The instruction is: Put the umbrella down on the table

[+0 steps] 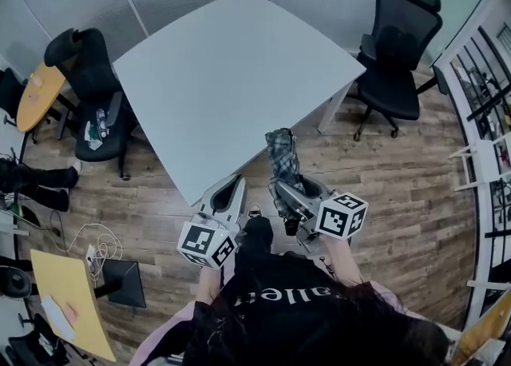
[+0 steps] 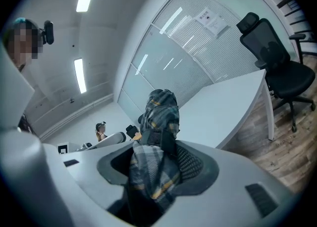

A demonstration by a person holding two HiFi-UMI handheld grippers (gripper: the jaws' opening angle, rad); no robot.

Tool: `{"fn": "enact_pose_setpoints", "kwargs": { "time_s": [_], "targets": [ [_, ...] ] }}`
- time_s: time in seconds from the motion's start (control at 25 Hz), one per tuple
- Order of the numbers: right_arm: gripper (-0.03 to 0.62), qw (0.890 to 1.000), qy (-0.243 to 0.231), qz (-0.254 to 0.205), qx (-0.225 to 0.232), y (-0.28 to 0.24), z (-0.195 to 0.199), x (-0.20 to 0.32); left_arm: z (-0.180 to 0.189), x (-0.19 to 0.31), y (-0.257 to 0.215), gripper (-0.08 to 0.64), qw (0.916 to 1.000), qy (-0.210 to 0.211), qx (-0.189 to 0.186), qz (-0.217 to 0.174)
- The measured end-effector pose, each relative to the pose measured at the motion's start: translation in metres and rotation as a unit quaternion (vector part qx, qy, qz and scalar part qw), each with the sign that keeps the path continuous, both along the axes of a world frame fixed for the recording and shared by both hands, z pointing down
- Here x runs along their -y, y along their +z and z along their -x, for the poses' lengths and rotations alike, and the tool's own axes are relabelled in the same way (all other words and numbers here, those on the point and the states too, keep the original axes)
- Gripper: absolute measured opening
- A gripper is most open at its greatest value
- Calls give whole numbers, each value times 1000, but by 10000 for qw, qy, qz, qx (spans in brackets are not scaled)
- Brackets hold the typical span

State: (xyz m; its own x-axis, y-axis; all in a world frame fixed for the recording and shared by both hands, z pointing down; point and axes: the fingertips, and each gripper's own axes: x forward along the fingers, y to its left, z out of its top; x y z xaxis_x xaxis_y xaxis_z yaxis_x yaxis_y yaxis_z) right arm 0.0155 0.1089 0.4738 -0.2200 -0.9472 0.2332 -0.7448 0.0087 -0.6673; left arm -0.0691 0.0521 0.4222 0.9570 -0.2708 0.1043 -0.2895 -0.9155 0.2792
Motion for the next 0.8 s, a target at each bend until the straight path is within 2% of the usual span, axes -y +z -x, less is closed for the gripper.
{"fn": "enact_pose_setpoints", "kwargs": {
  "time_s": [0.32, 0.8],
  "targets": [
    [215, 9998, 76, 159, 103, 2, -37, 72, -40, 76, 0, 28, 9999, 105, 22, 100],
    [215, 9995, 199, 227, 66, 2, -59, 153, -61, 161, 3, 28, 9997, 212, -13, 140]
  ]
}}
